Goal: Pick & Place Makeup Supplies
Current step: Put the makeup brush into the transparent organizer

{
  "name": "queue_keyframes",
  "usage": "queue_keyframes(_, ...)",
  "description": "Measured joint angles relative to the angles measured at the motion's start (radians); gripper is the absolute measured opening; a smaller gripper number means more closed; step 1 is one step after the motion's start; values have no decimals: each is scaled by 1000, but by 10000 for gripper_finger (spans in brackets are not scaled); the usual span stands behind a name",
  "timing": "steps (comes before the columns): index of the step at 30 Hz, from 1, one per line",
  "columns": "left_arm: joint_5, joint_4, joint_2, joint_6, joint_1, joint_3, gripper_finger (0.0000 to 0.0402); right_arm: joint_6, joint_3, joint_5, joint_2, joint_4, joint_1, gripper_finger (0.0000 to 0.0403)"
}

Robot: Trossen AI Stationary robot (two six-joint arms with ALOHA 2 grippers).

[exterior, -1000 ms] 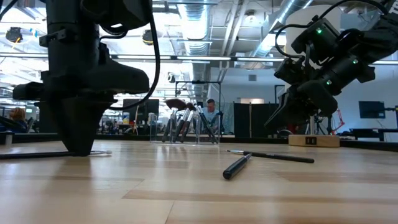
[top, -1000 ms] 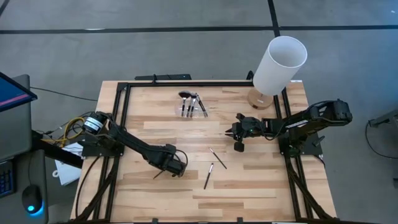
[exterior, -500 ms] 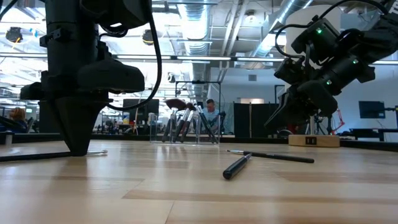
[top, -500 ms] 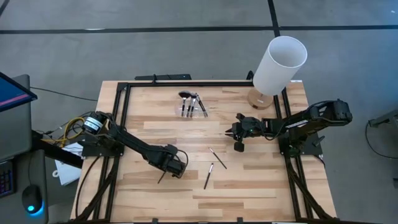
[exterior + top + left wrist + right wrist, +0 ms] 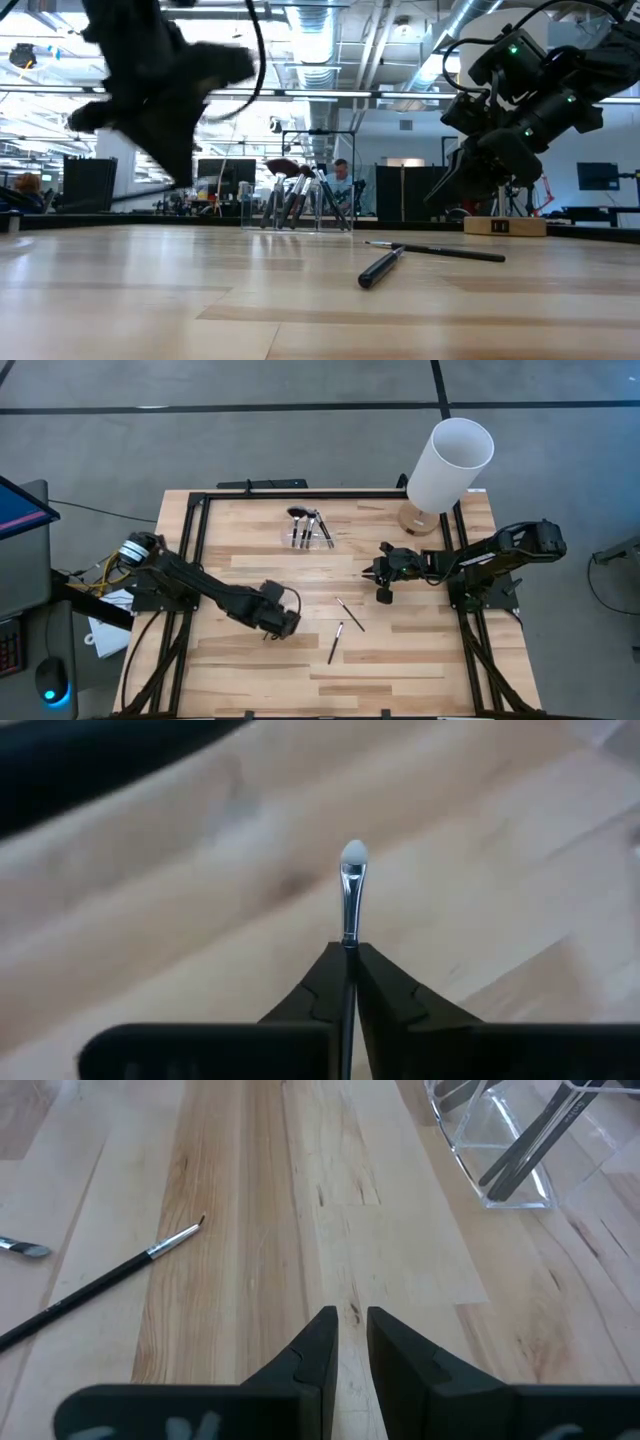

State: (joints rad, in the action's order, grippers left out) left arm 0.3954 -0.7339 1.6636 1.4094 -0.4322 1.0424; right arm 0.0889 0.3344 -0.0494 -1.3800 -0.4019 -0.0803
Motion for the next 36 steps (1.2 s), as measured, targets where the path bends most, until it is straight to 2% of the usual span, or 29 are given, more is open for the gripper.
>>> queue_keyframes(4,177,26,-74,-16,13,0,14,-1,0,0,0,-3,0,50)
queue_keyframes(7,308,99,-104,-94,36,0,14,-1,0,-2,0,-7,0,50)
queue_keyframes(11,393,253,-107,-260,88,2,15,-1,0,-2,0,-8,0,50)
queue_keyframes(16,397,470,-82,-475,150,2,15,-2,0,17,0,-34,0,50)
queue_keyframes(19,397,579,-78,-585,172,2,15,-13,0,110,0,-110,-1,50)
queue_keyframes(26,398,821,-78,-800,186,-1,16,-119,0,362,0,-415,-18,50)
queue_keyframes(31,356,1143,-77,-939,179,-92,16,-261,0,508,0,-629,-68,61)
queue_keyframes(36,260,1424,-77,-1023,184,-202,16,-333,18,522,0,-719,-77,91)
